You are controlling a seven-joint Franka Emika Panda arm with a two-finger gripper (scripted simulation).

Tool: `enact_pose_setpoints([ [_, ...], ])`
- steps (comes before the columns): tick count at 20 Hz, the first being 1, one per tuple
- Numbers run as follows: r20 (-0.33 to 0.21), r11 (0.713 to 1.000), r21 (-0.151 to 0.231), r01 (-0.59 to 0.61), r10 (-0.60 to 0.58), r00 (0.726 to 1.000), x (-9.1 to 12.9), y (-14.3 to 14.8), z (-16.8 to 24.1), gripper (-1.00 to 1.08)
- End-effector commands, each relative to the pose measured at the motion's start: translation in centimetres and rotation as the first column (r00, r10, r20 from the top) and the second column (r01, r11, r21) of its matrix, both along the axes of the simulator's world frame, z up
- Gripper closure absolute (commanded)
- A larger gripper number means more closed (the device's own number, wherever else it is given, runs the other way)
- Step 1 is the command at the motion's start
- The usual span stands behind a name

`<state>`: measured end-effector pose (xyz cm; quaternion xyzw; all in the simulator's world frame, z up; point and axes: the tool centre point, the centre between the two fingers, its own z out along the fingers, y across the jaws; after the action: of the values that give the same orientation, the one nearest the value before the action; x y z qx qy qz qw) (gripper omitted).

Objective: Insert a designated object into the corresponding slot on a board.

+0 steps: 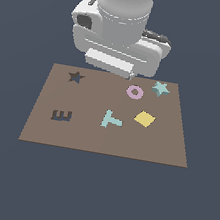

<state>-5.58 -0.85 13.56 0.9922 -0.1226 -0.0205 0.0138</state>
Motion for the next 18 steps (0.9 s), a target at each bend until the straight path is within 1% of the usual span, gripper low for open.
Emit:
enact_pose_setpoints([
  [1,0.003,0.998,0.0,0.055,-0.055,0.998,-0.8,0.9,-0.5,-0.92],
  [5,0.009,0.988,0.001,0.156,-0.156,0.988,-2.2,2.7,-1.5,-0.92],
  [9,0.015,0.964,0.003,0.265,-0.265,0.964,-3.5,4.8,-2.6,-0.92],
  [13,0.021,0.929,0.005,0.369,-0.369,0.929,-4.4,7.1,-3.7,-0.92],
  [18,0.028,0.872,0.009,0.49,-0.49,0.871,-5.2,9.9,-5.1,-0.92],
])
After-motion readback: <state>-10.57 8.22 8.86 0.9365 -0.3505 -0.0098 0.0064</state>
